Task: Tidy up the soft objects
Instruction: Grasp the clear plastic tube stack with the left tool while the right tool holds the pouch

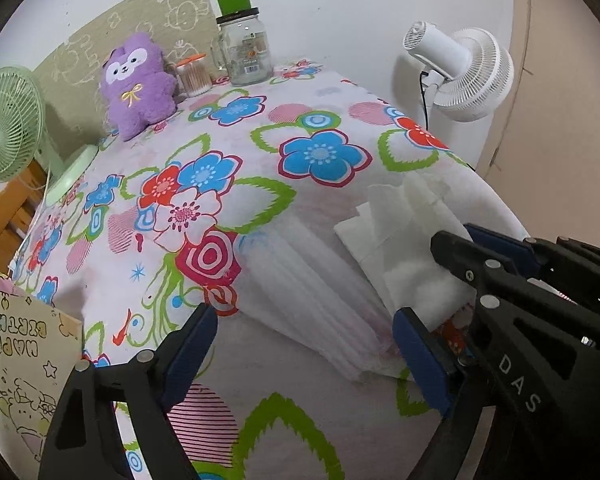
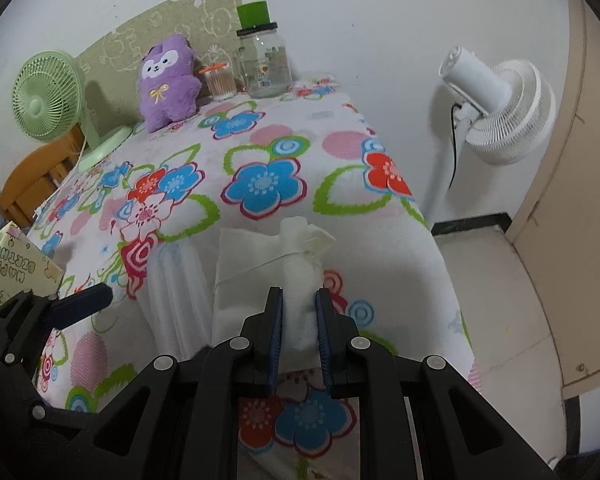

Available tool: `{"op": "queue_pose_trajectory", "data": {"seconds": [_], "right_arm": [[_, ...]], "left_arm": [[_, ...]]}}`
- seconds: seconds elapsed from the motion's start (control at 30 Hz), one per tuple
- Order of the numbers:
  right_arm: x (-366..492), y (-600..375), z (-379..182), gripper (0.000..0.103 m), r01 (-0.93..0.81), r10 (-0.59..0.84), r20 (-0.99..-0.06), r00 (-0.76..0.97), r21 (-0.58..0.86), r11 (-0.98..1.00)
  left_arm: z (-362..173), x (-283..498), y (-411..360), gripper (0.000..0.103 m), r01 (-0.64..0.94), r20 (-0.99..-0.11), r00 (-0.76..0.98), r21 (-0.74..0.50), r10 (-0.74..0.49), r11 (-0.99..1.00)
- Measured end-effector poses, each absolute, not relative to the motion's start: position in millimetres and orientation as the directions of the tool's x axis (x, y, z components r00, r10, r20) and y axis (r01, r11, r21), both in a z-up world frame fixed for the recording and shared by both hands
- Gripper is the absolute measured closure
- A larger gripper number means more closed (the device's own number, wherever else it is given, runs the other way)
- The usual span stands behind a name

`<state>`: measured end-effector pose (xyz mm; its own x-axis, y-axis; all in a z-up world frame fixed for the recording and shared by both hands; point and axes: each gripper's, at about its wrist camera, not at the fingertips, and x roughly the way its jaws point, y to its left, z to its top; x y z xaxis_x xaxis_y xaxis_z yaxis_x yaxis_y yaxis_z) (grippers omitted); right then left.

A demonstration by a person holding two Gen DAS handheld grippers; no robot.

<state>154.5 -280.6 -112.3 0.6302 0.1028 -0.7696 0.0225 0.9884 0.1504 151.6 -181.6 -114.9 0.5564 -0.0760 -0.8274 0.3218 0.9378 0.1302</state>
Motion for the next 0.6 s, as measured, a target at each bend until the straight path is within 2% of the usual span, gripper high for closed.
{"op": "queue_pose_trajectory", "data": {"seconds": [0.1,0.13,0.2,0.27,0.3,0.4,0.6], "right_arm": [[150.5,-281.6,-113.4,0.084,0.026,0.115,-0.776,0.620,0.168,0.986],[149.5,-281.2,-112.9,0.084,0.024,0.121,-0.776,0.619,0.172,0.985],[148.3,-279.8,-112.6,0.084,0.023,0.125,-0.777,0.617,0.177,0.984],[147.6,-278.2,-112.3,0.084,0.025,0.117,-0.778,0.617,0.168,0.986],[147.3,-277.4,-111.9,0.084,0.025,0.112,-0.778,0.618,0.162,0.986],[146.2,-276.8,-111.5,0.084,0.036,0.101,-0.778,0.621,0.157,0.987],[144.9,-273.6,-108.6,0.084,0.045,0.083,-0.776,0.625,0.142,0.989]], "left_arm": [[-115.0,149.6,-180.4,0.018,0.333,-0.826,0.558,0.132,-0.082,0.934],[-115.2,149.5,-179.4,0.024,0.335,-0.826,0.557,0.127,-0.087,0.934],[-115.0,149.0,-177.2,0.036,0.341,-0.828,0.551,0.109,-0.105,0.934],[-114.4,146.6,-178.4,0.059,0.361,-0.827,0.548,0.099,-0.125,0.927],[-113.8,144.8,-179.9,0.063,0.381,-0.828,0.542,0.087,-0.146,0.921],[-112.9,142.0,-182.8,0.072,0.423,-0.835,0.514,0.045,-0.199,0.905],[-112.3,140.5,-180.9,0.088,0.437,-0.840,0.494,0.015,-0.226,0.899]]}}
